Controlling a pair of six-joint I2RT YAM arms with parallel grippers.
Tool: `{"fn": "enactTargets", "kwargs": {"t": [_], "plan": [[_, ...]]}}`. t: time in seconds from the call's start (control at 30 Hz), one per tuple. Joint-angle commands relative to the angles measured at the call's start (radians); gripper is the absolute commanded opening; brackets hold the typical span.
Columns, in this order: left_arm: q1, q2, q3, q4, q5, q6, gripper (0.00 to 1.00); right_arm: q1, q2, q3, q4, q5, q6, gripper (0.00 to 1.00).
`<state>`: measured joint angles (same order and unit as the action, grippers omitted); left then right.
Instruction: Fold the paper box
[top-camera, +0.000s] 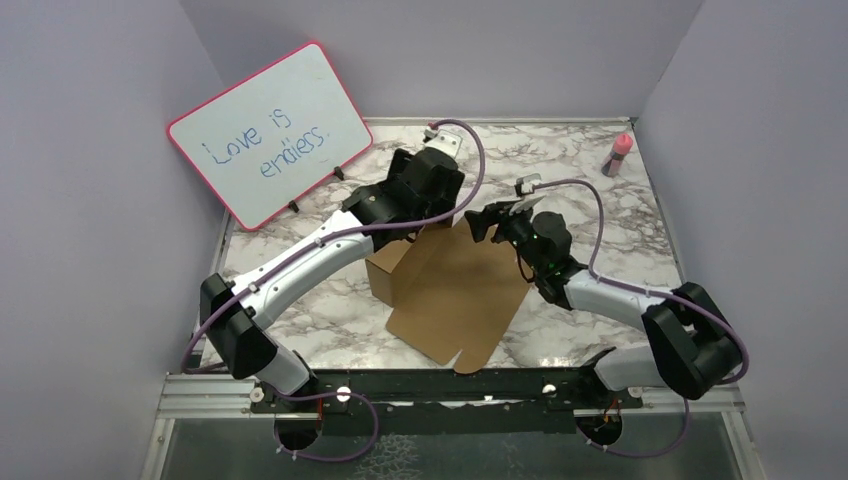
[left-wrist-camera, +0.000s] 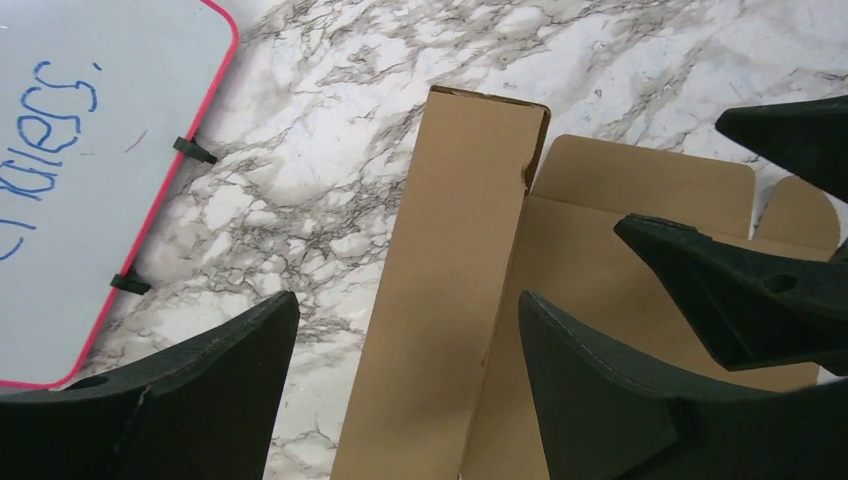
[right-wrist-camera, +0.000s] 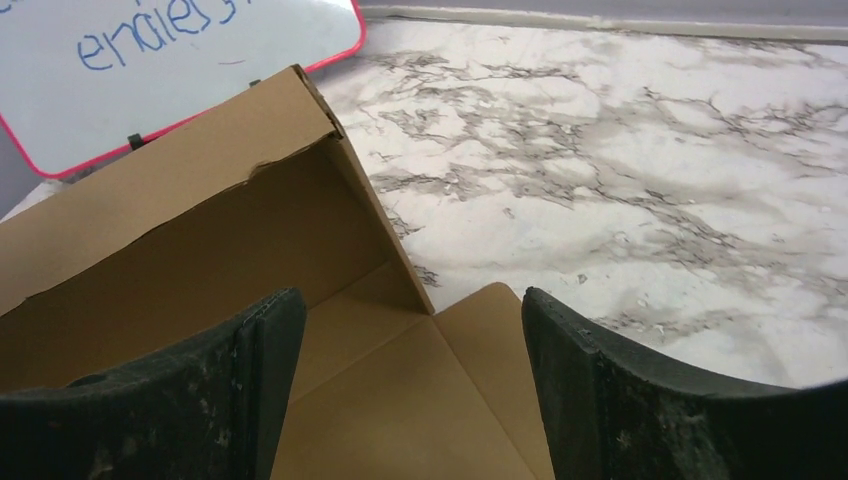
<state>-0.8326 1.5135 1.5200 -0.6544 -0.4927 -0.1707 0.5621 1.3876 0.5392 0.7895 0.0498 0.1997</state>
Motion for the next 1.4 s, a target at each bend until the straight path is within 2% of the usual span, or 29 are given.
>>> {"fn": "enactTargets", "kwargs": {"t": [0.0, 0.13, 0.37, 0.57, 0.8, 0.97, 1.1, 1.37], "plan": [[-0.08, 0.036, 0.041, -0.065, -0.206, 0.029, 0.81, 0.002, -0.1, -0.024, -0.194, 0.087, 0.069, 0.86], [-0.154, 0.076, 0.054, -0.112, -0.295, 0.006, 0.81, 0.002, -0.196, -0.072, -0.293, 0.109, 0.104, 0.87], [-0.219, 0.133, 0.031, -0.271, -0.442, -0.109, 0.81, 0.001, -0.349, -0.161, -0.333, 0.19, 0.12, 0.9], [-0.243, 0.177, 0.003, -0.431, -0.556, -0.24, 0.81, 0.001, -0.368, -0.177, -0.325, 0.205, 0.115, 0.91], [-0.243, 0.237, -0.048, -0.442, -0.597, -0.282, 0.79, 0.001, -0.392, -0.176, -0.324, 0.2, 0.12, 0.92], [-0.233, 0.277, -0.041, -0.449, -0.646, -0.278, 0.69, 0.001, -0.427, -0.182, -0.329, 0.205, 0.112, 0.92], [-0.211, 0.277, -0.031, -0.453, -0.662, -0.275, 0.44, 0.0, -0.462, -0.18, -0.338, 0.207, 0.108, 0.92], [-0.158, 0.242, -0.03, -0.451, -0.617, -0.261, 0.24, 0.0, -0.546, -0.132, -0.419, 0.182, 0.065, 0.93]]}}
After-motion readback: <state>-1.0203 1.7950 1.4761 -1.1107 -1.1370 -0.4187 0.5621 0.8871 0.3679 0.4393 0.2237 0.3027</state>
